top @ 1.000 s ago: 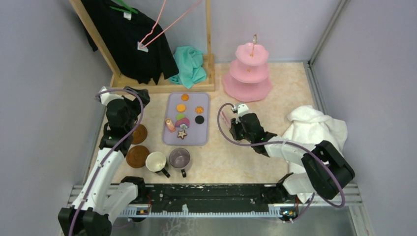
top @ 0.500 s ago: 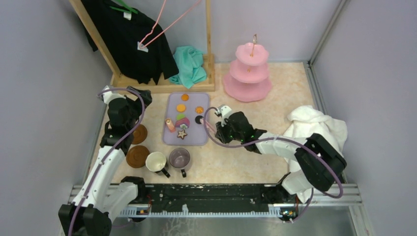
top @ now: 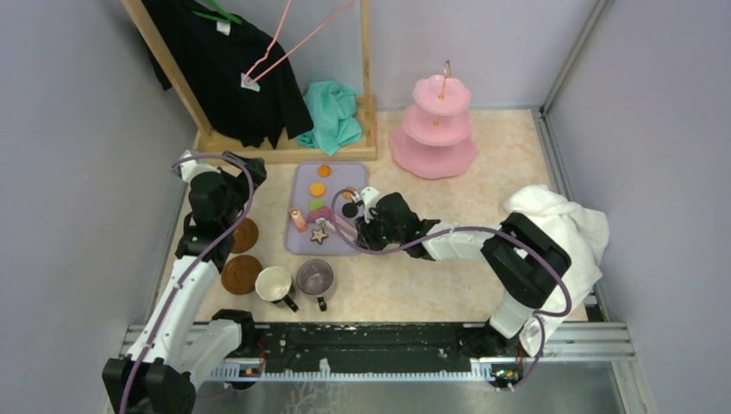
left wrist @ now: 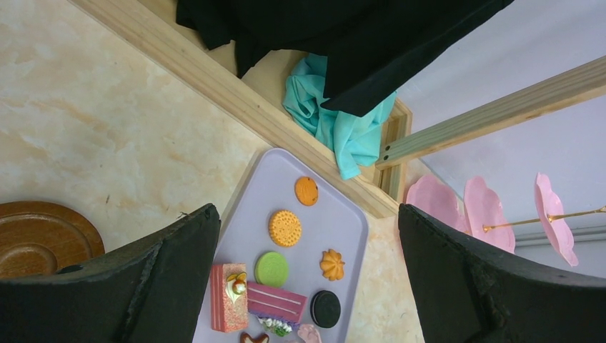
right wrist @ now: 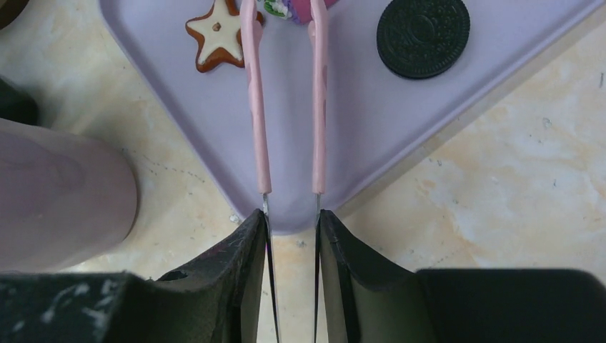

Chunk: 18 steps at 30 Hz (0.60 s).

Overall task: Serve the afternoon tea
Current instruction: Pick up the desert from the tray.

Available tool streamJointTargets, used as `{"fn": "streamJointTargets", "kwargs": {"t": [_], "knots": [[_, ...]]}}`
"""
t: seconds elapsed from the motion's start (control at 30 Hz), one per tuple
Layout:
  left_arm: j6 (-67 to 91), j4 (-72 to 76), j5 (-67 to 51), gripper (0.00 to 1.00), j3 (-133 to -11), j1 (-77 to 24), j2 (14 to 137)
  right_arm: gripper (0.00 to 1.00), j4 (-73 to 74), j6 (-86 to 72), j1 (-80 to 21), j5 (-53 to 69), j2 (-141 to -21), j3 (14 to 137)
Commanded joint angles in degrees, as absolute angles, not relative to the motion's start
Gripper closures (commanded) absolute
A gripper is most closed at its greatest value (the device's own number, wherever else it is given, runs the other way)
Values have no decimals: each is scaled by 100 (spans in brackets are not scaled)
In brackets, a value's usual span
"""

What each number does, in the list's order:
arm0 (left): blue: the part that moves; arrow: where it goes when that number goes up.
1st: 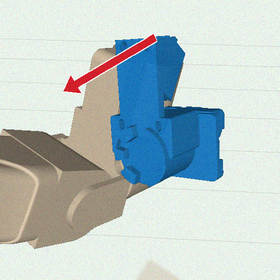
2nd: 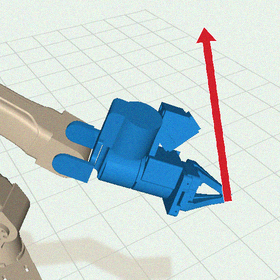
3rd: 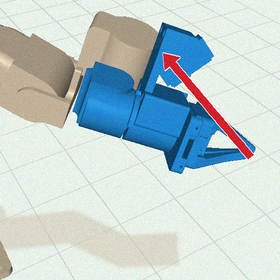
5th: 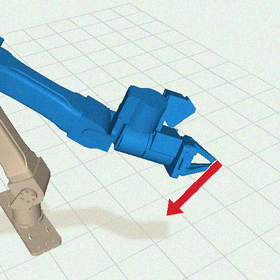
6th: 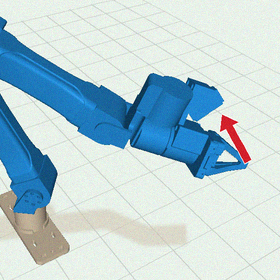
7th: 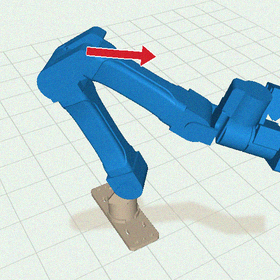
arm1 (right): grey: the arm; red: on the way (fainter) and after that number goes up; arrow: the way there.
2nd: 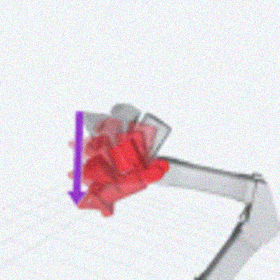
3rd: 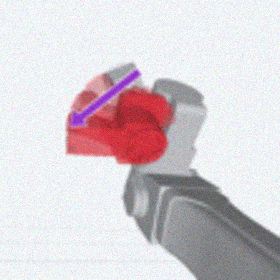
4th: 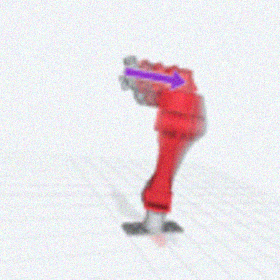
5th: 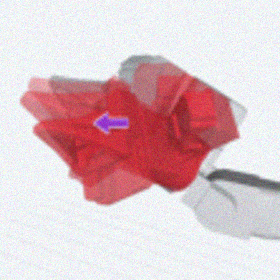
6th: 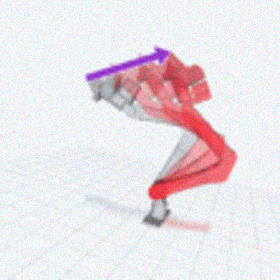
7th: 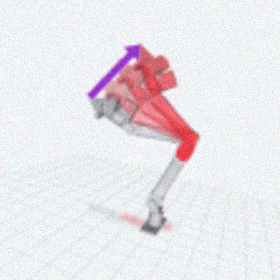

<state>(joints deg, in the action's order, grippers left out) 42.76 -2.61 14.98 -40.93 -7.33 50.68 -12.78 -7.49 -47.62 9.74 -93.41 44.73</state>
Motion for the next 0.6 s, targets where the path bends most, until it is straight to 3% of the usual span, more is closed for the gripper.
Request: {"fn": "streamJointTargets", "kwargs": {"t": [0.0, 0.57], "knots": [[4332, -168, 1546, 1, -4212, -703, 5024, 67, -1683, -695, -4834, 1135, -9626, 4840], [4415, -112, 1516, 1, -4124, -703, 5047, 59, -1631, -613, -4835, 913, -10149, 5100]]}}
